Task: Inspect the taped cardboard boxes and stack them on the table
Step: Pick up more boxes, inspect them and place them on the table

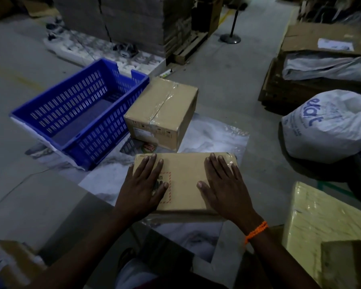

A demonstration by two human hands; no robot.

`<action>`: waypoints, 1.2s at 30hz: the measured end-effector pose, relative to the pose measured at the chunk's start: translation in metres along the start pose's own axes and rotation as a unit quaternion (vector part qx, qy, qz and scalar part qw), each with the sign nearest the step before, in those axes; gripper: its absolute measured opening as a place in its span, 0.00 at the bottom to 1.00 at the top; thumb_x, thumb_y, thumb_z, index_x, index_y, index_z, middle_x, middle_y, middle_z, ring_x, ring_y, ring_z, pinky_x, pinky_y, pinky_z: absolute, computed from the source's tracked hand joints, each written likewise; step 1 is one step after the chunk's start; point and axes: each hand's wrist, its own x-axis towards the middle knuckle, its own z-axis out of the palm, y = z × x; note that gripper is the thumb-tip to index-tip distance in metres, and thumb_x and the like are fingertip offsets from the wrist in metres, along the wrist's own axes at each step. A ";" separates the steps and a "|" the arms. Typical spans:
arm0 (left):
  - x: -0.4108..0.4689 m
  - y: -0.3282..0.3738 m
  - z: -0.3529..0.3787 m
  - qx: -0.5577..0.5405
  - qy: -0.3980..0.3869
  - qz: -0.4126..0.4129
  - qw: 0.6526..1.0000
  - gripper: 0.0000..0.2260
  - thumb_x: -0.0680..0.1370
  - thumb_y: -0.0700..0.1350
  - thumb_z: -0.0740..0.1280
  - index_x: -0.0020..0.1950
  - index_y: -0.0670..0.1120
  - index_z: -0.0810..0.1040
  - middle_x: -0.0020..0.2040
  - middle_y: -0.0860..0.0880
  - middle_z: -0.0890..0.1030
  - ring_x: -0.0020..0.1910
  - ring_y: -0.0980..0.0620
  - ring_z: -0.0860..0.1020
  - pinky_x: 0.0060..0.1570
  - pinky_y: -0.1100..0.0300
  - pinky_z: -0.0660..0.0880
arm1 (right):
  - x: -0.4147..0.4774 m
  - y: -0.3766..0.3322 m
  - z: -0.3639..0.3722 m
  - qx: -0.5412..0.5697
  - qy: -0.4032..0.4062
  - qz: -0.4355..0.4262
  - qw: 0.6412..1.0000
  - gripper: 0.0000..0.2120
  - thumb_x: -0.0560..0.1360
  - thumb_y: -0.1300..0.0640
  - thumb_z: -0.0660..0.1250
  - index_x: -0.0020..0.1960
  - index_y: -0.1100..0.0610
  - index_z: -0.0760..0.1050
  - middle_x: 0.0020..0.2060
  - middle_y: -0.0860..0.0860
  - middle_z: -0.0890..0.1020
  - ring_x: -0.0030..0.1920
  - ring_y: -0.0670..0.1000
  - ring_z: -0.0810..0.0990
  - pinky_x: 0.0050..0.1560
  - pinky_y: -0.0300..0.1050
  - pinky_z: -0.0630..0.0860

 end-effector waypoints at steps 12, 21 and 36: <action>0.000 0.000 -0.024 -0.463 0.074 -0.265 0.843 0.21 0.79 0.51 0.71 0.69 0.52 0.71 0.59 0.48 0.82 0.54 0.51 0.84 0.51 0.49 0.82 | 0.023 0.033 -0.029 0.430 0.043 0.270 0.861 0.21 0.79 0.40 0.70 0.66 0.51 0.77 0.56 0.49 0.84 0.56 0.52 0.82 0.56 0.49 0.77; -0.027 0.012 -0.004 -0.575 0.157 -0.328 0.733 0.31 0.72 0.67 0.68 0.68 0.49 0.73 0.62 0.49 0.78 0.61 0.48 0.78 0.60 0.43 0.78 | -0.021 0.034 -0.009 0.493 0.218 0.289 0.791 0.10 0.79 0.50 0.73 0.53 0.55 0.80 0.48 0.48 0.85 0.52 0.49 0.84 0.49 0.37 0.79; -0.033 0.019 0.063 -0.128 0.078 -0.082 0.985 0.27 0.80 0.58 0.61 0.77 0.47 0.68 0.79 0.47 0.65 0.79 0.47 0.60 0.76 0.45 0.59 | -0.038 0.000 0.070 0.168 0.153 0.095 0.969 0.29 0.79 0.47 0.66 0.73 0.64 0.72 0.73 0.63 0.73 0.74 0.63 0.70 0.73 0.56 0.68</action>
